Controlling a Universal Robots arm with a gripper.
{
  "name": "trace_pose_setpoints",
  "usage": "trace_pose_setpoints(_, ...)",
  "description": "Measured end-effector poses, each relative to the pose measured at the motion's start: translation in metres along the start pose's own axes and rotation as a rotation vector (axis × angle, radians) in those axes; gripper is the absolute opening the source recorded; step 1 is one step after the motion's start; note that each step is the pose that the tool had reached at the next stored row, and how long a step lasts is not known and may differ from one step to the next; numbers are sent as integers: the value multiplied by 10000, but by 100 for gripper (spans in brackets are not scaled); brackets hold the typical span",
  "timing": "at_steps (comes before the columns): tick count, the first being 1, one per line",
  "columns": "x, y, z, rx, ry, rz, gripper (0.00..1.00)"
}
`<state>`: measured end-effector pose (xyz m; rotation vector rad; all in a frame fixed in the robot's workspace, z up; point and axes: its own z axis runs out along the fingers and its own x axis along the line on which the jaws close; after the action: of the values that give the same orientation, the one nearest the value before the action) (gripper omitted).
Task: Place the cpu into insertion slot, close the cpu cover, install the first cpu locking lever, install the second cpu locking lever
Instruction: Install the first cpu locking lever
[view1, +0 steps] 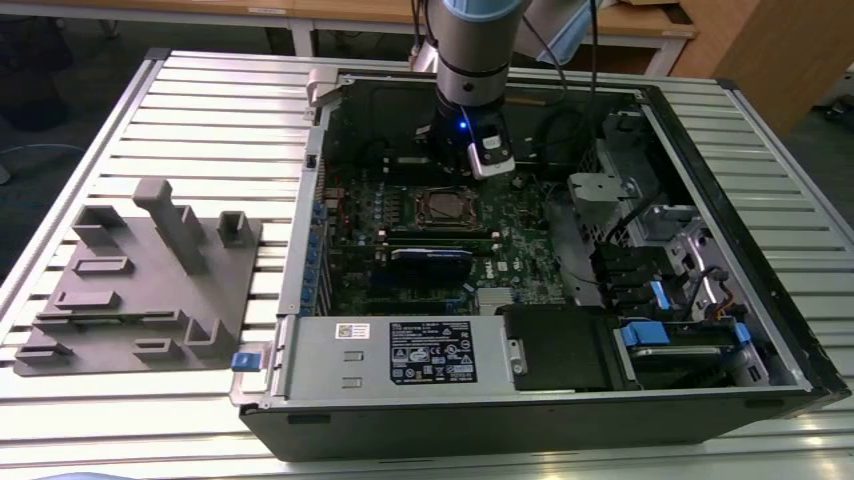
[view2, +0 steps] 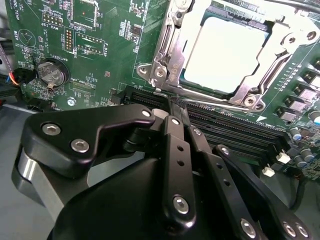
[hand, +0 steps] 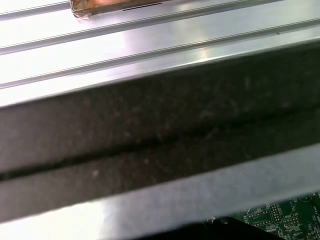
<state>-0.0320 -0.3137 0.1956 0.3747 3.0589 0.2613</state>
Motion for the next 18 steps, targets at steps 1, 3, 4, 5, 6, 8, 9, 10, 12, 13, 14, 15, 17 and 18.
trace_pose_setpoints(1, 0, 0, 0, 4, 0, -5, 11)
trace_pose_setpoints(3, 0, 0, 0, 4, 0, -7, 11)
trace_pose_setpoints(4, 0, 0, 1, 4, 0, -7, 11)
trace_pose_setpoints(5, 0, 0, 0, 2, -1, -7, 11)
trace_pose_setpoints(6, 0, 1, -4, 2, -1, -7, 11)
trace_pose_setpoints(8, -1, 4, -24, 2, -1, -7, 11)
trace_pose_setpoints(9, -1, 7, -37, 2, -1, -6, 11)
trace_pose_setpoints(10, -1, 9, -48, 2, -1, -7, 11)
trace_pose_setpoints(12, -2, 10, -53, 1, -1, -7, 11)
trace_pose_setpoints(13, -2, 9, -53, -2, -9, -9, 11)
trace_pose_setpoints(14, -3, 5, -55, -5, -33, -13, 11)
trace_pose_setpoints(15, -3, 2, -55, -13, -72, -18, 11)
trace_pose_setpoints(17, -5, -4, -56, -31, -167, -34, 11)
trace_pose_setpoints(18, -5, -6, -57, -40, -215, -43, 11)
